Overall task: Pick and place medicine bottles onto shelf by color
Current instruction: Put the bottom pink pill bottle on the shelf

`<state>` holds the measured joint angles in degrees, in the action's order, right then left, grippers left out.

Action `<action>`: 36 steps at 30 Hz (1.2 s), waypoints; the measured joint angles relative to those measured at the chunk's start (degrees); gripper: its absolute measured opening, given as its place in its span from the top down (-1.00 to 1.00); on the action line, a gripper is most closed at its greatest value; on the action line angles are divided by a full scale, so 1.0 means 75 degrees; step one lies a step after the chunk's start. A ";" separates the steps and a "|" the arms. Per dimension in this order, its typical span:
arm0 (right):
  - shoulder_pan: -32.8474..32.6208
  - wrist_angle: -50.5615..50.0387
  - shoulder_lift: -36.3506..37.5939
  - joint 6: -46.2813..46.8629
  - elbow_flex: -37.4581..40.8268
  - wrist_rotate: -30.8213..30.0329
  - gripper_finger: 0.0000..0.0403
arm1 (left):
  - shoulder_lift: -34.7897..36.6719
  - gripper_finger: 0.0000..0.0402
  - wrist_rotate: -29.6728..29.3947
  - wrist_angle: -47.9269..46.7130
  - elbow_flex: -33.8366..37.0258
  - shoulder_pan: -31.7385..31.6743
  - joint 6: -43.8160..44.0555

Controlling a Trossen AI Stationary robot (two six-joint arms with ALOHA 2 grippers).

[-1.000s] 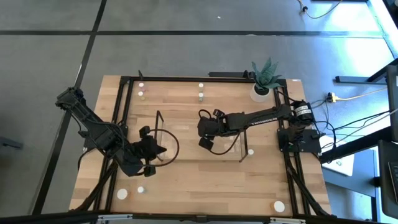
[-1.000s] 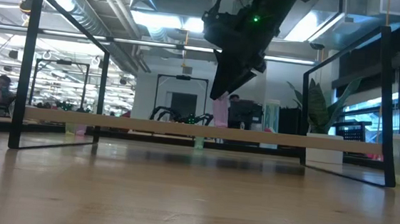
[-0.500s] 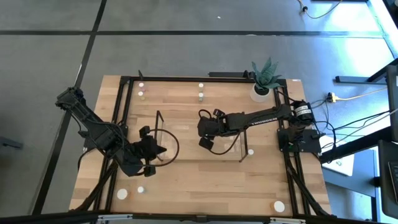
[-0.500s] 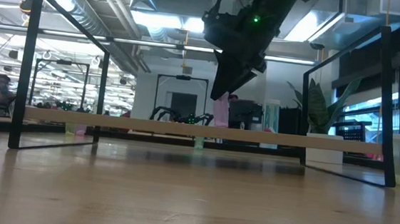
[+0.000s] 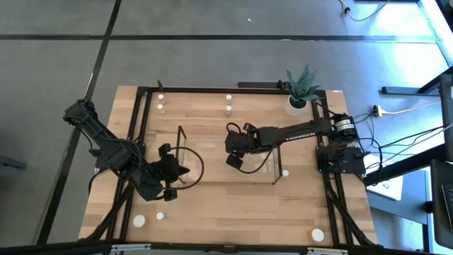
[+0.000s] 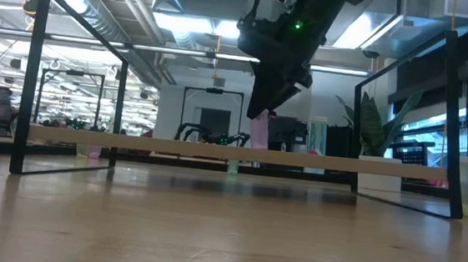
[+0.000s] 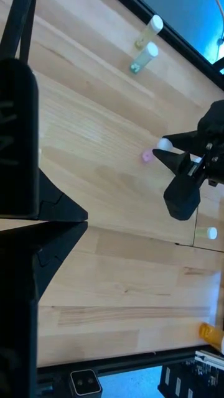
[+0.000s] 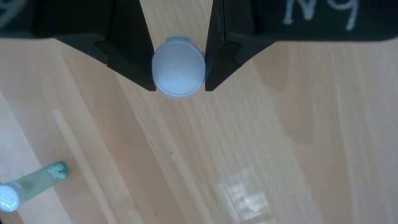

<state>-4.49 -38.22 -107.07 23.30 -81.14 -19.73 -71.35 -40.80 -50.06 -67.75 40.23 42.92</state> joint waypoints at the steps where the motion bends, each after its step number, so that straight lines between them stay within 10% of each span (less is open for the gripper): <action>1: 0.0000 0.0000 0.0000 -0.0005 0.0000 0.0025 0.33 | 0.0000 1.00 0.0000 0.0001 0.0000 0.0000 0.0000; 36: -0.0135 -0.0033 -0.0003 0.0026 -0.0050 -0.0195 0.17 | 0.0000 1.00 0.0000 0.0003 0.0000 0.0000 0.0002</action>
<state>-5.50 -38.46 -107.09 23.50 -81.52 -21.20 -71.35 -40.80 -50.04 -67.75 40.23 42.94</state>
